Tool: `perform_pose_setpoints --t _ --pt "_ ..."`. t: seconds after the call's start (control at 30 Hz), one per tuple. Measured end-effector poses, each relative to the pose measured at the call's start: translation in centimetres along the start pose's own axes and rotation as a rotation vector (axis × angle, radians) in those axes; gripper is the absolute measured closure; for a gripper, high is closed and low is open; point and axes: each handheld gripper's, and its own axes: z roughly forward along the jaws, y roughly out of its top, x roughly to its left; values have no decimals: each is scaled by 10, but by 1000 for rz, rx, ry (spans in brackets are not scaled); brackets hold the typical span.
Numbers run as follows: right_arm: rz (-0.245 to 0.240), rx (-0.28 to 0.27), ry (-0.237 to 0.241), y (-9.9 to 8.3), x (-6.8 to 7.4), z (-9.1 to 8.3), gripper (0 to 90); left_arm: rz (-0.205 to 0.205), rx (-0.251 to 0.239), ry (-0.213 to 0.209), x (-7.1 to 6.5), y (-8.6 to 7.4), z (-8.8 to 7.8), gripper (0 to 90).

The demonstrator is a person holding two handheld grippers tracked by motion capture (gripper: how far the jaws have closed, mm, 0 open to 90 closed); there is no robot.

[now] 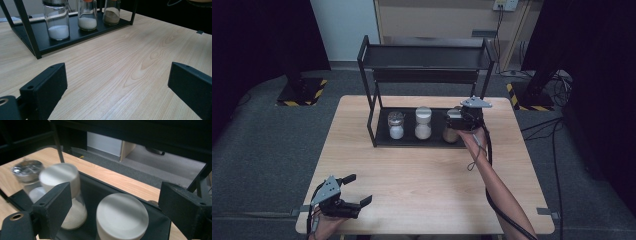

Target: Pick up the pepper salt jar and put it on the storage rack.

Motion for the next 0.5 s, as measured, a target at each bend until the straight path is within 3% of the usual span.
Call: perform_pose_setpoints --t 0.5 --pt "-18 -24 73 1 -4 -47 93 -8 -10 -1 1 -1 1 13"
